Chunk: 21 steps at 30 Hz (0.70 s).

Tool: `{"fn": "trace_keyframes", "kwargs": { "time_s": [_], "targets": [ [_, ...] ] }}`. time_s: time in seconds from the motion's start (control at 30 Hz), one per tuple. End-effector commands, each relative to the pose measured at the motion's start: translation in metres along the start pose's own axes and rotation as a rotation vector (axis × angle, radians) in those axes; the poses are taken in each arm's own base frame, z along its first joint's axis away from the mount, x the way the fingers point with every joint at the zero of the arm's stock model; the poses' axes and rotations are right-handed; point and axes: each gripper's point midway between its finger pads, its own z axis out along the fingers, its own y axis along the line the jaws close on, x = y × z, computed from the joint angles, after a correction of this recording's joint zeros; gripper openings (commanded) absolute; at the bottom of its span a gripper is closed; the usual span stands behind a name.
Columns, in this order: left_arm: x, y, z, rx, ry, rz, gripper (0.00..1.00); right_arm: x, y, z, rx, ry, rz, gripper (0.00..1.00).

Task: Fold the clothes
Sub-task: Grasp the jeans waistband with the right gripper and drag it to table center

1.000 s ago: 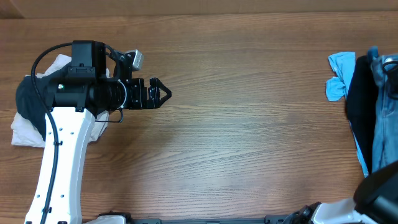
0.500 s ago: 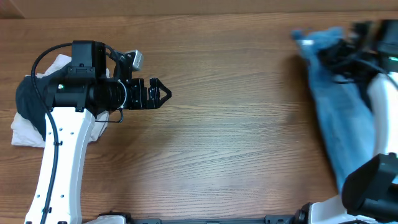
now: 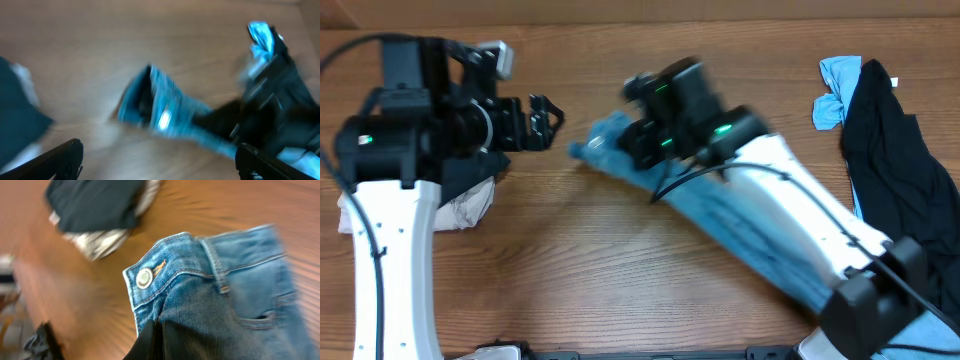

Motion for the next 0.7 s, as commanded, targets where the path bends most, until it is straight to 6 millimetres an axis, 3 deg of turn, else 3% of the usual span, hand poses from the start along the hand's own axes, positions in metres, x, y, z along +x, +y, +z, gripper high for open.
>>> {"fn": "trace_keyframes", "kwargs": {
  "time_s": [0.0, 0.13, 0.17, 0.2, 0.23, 0.27, 0.33, 0.4, 0.47, 0.5, 0.6, 0.67],
  "targets": [
    [-0.022, 0.012, -0.029, -0.127, -0.087, 0.08, 1.0, 0.012, 0.053, 0.032, -0.085, 0.046, -0.108, 0.04],
    [-0.022, 0.017, -0.031, -0.158, -0.086, 0.085, 1.0, 0.027, 0.101, 0.047, -0.154, 0.066, -0.21, 0.04],
    [-0.022, 0.018, -0.031, -0.163, -0.085, 0.084, 1.0, 0.03, 0.108, 0.049, -0.165, 0.069, -0.238, 0.12],
    [-0.022, 0.018, -0.031, -0.165, -0.084, 0.084, 1.0, 0.034, 0.115, 0.051, -0.162, 0.074, -0.27, 0.28],
    [-0.021, 0.018, -0.031, -0.165, -0.083, 0.084, 1.0, 0.036, 0.114, 0.052, -0.136, 0.077, -0.276, 0.41],
    [-0.021, 0.018, -0.031, -0.165, -0.082, 0.083, 1.0, 0.036, 0.107, 0.052, -0.078, 0.076, -0.277, 0.43],
    [-0.021, 0.018, -0.031, -0.167, -0.08, 0.082, 1.0, 0.031, 0.091, 0.043, 0.007, 0.065, -0.267, 0.44],
    [-0.02, 0.022, -0.031, -0.188, -0.077, 0.081, 1.0, 0.016, 0.072, 0.021, 0.075, 0.024, -0.237, 0.43],
    [-0.019, 0.026, -0.032, -0.211, -0.072, 0.078, 1.0, -0.005, 0.036, -0.011, 0.184, -0.05, -0.108, 0.43],
    [-0.018, 0.027, -0.032, -0.214, -0.07, 0.077, 1.0, -0.014, 0.006, -0.033, 0.268, -0.094, 0.002, 0.43],
    [-0.018, 0.026, -0.032, -0.213, -0.066, 0.076, 1.0, -0.016, -0.091, -0.089, 0.482, -0.165, 0.313, 0.13],
    [-0.016, 0.026, -0.032, -0.212, -0.062, 0.074, 1.0, 0.0, -0.16, -0.125, 0.587, -0.178, 0.511, 0.06]
  ]
}}
